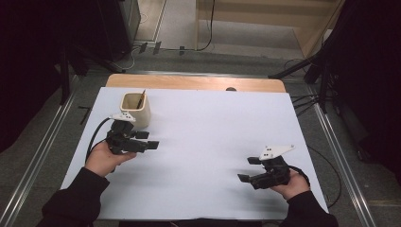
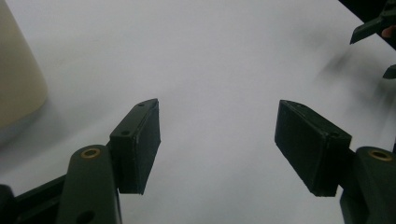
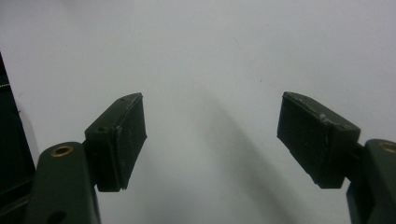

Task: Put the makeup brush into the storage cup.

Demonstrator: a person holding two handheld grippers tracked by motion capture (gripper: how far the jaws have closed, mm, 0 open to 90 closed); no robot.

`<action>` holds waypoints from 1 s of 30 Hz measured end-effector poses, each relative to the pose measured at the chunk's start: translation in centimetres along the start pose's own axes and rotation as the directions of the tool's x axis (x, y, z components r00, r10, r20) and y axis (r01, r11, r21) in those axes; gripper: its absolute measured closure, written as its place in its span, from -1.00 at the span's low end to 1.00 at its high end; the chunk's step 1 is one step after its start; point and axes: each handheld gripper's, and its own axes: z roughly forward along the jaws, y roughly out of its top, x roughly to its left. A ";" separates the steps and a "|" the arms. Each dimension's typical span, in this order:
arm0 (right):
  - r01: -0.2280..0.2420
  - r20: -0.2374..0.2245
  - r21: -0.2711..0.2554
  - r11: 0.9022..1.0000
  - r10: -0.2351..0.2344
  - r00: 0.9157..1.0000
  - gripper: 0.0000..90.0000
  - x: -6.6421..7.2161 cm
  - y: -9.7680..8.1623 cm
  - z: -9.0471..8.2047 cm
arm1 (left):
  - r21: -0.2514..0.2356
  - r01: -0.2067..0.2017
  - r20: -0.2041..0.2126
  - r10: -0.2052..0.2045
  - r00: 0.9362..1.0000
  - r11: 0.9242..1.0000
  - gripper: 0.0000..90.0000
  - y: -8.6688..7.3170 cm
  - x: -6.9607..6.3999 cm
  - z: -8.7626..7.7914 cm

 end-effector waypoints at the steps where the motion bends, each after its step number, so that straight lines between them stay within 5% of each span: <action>1: -0.001 0.000 -0.001 1.000 0.001 1.000 -0.45 0.0 0.0 0.0 | 0.000 -0.003 0.011 0.003 1.000 1.000 -0.28 -0.2 -0.1 0.0; 30: -0.002 0.001 0.003 1.000 0.002 1.000 -0.45 0.0 0.0 0.0 | 0.009 -0.019 0.022 0.019 1.000 1.000 -0.28 -4.1 -0.8 -0.5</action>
